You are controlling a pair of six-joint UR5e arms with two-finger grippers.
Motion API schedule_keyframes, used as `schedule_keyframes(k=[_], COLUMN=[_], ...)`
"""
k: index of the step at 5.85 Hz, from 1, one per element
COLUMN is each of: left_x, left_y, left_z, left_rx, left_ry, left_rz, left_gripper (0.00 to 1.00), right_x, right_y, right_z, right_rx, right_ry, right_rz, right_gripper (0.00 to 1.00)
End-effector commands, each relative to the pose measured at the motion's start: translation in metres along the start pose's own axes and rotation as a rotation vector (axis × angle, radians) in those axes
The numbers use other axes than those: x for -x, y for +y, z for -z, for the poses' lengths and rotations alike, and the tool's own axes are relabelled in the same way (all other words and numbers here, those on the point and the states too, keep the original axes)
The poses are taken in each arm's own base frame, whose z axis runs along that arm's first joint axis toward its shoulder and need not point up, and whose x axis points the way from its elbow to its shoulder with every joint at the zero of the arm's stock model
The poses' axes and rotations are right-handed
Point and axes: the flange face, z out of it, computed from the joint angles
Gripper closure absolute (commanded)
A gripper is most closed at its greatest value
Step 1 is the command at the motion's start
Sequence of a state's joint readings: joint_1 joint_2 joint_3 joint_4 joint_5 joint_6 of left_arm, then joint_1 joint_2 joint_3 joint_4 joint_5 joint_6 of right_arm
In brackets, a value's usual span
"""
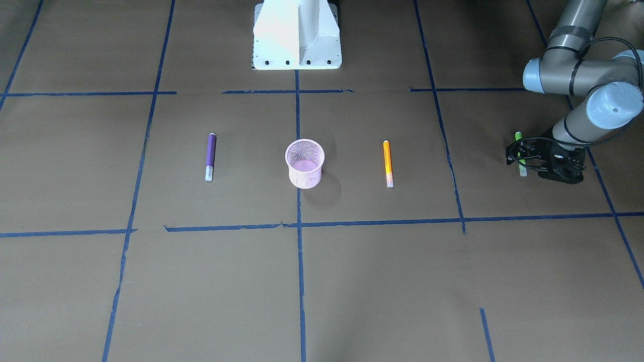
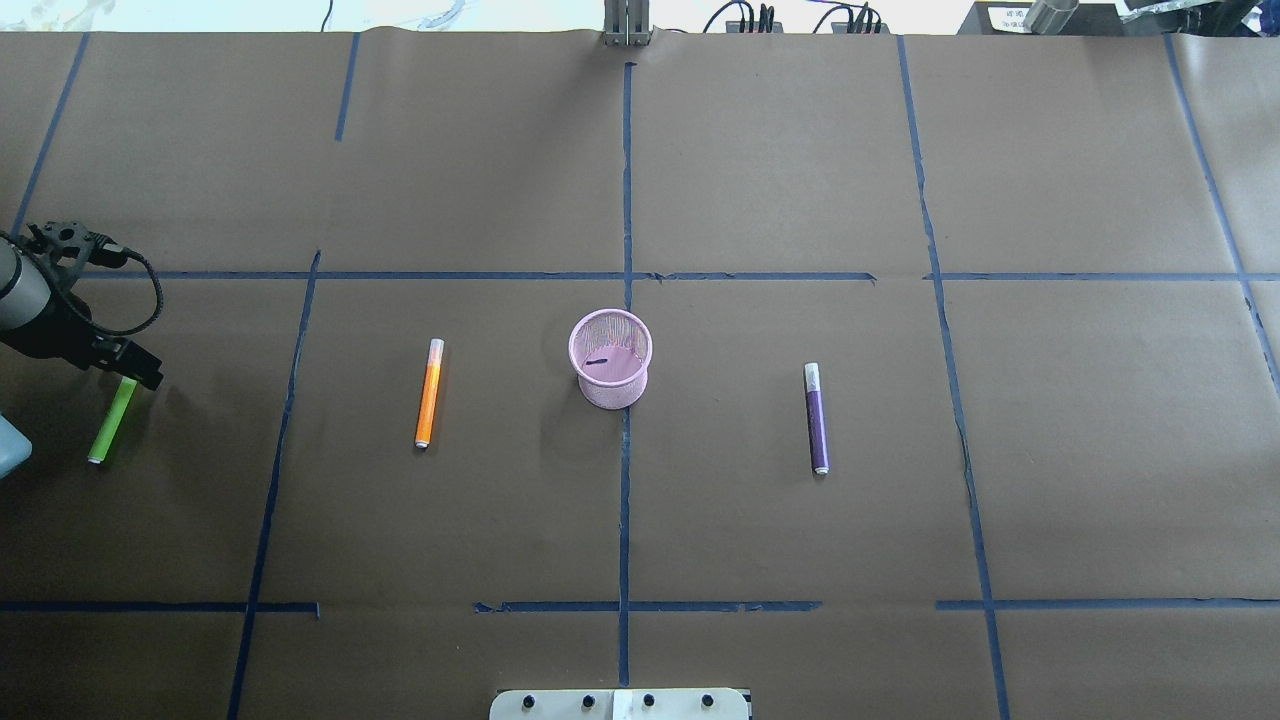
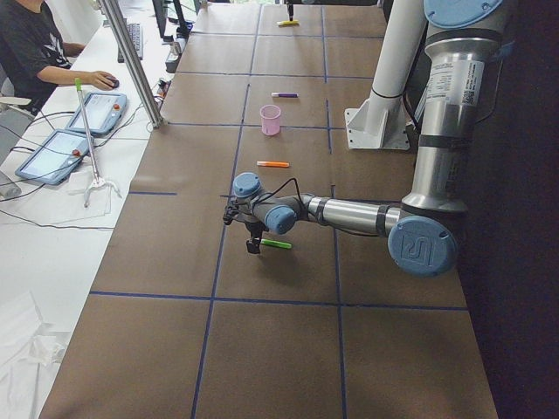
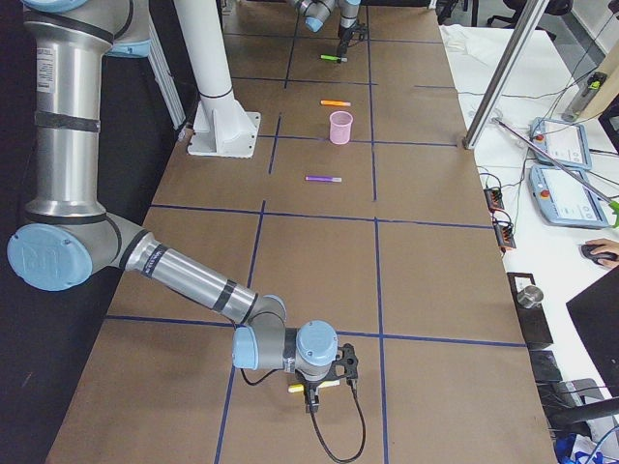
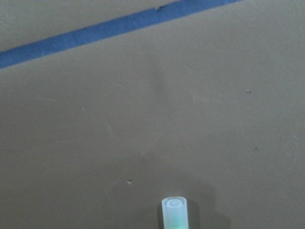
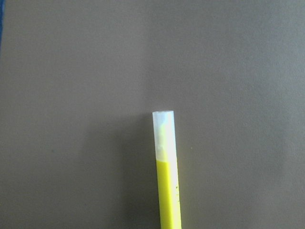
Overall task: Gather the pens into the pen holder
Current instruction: 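Close the left gripper on the green highlighter's cap end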
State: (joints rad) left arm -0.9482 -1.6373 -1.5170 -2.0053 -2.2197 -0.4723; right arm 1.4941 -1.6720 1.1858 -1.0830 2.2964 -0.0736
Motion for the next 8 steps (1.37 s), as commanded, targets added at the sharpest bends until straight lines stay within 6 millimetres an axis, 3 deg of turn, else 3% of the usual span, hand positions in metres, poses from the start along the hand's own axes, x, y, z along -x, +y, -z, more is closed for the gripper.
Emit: schedule_keyframes(k=[1,5,8], left_x=[-0.0023,-0.0082,-0.0070], left_y=[-0.0002,-0.0004,0.0002], left_z=[-0.0004,0.0064,0.0066], left_rx=[0.001,-0.009,-0.008], left_ry=[0.001,0.006,0.007], left_rz=[-0.004,-0.012,-0.010], left_gripper=[0.22,0.29,0.49], right_x=[-0.0001,-0.0001,-0.0001], right_y=[0.0001,0.0001,0.0001], right_z=[-0.0001,-0.0001,-0.0001], right_rx=[0.001,0.001,0.001], right_ry=[0.000,0.000,0.000], right_rz=[-0.001,-0.001,-0.001], right_gripper=[0.00,0.00,0.00])
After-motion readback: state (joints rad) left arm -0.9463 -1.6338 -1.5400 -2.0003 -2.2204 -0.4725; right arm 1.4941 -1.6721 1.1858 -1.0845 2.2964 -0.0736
